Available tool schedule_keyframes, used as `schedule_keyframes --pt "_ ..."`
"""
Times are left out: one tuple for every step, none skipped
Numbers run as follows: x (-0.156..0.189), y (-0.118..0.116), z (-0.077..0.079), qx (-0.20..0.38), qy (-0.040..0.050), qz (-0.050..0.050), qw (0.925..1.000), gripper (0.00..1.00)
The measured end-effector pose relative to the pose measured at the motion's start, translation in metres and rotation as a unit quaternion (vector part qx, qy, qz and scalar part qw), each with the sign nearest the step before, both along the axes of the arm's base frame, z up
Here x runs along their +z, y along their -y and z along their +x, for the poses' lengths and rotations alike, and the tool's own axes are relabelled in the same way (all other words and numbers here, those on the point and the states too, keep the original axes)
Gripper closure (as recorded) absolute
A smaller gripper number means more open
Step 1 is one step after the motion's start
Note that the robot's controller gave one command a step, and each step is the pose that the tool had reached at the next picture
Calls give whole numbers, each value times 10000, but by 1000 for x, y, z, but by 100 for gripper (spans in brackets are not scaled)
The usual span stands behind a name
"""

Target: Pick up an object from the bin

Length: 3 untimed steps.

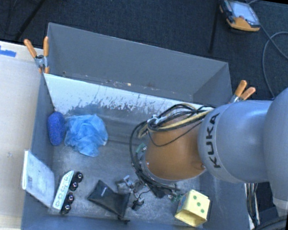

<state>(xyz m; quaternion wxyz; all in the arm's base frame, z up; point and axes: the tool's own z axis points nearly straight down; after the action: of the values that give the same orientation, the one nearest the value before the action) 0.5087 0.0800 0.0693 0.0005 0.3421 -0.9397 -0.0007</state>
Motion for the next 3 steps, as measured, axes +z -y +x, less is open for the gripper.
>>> schedule_keyframes --pt "0 0 0 0 -1 -1 10000 0" --pt "0 0 0 0 -1 -1 10000 100" --pt "0 0 0 0 -1 -1 10000 0"
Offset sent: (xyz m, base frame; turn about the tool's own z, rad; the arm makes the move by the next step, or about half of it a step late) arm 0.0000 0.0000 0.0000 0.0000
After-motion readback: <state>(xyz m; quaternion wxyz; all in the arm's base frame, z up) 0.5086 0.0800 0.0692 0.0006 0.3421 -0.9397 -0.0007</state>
